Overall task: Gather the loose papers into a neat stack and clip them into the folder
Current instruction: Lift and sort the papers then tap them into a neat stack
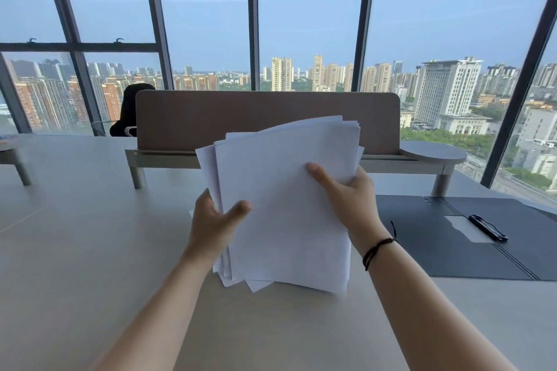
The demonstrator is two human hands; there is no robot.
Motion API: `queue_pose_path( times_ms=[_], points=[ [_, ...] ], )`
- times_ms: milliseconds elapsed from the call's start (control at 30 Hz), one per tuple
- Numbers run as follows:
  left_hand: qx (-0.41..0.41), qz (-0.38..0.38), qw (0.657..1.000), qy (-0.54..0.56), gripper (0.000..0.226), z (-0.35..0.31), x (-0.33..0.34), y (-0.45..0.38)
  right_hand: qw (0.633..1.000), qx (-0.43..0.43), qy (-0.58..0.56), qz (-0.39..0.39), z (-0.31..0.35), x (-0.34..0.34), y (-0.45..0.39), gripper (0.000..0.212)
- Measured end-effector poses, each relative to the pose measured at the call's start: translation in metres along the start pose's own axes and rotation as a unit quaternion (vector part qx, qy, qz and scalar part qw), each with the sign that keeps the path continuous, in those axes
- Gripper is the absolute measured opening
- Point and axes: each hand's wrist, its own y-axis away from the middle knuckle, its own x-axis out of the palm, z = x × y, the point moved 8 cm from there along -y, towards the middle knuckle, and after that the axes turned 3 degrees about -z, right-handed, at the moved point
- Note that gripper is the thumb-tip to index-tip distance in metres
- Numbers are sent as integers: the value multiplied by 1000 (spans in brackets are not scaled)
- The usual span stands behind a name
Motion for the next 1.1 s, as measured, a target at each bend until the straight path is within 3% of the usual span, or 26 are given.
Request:
queue_pose_path(
  times_ms=[100,200,300,500,733,833,967,1100],
  points=[
    [-47,-42,998,-21,9,13,-8,-4,1000,-3,13,4,-1,2,-1,40],
    [-65,-71,993,63,18,11,-11,-7,999,-20,-1,27,6,2,3,47],
    [-47,-68,988,134,13,-3,-10,-15,996,-29,-54,67,16,2,9,47],
    [-17,21,994,102,44,-10,-4,-22,993,-47,-77,73,11,-7,15,55],
    [-48,-8,990,130,28,-4,-3,-31,993,-68,-75,55,19,-2,9,43],
    [-106,17,985,135,25,22,-4,-22,993,-16,-99,69,-3,-10,11,42],
    [-196,39,972,123,20,62,10,9,988,100,-57,102,-61,-3,28,14],
    [-168,13,981,94,10,52,9,-3,991,81,-46,93,-52,1,26,6]
  ],
)
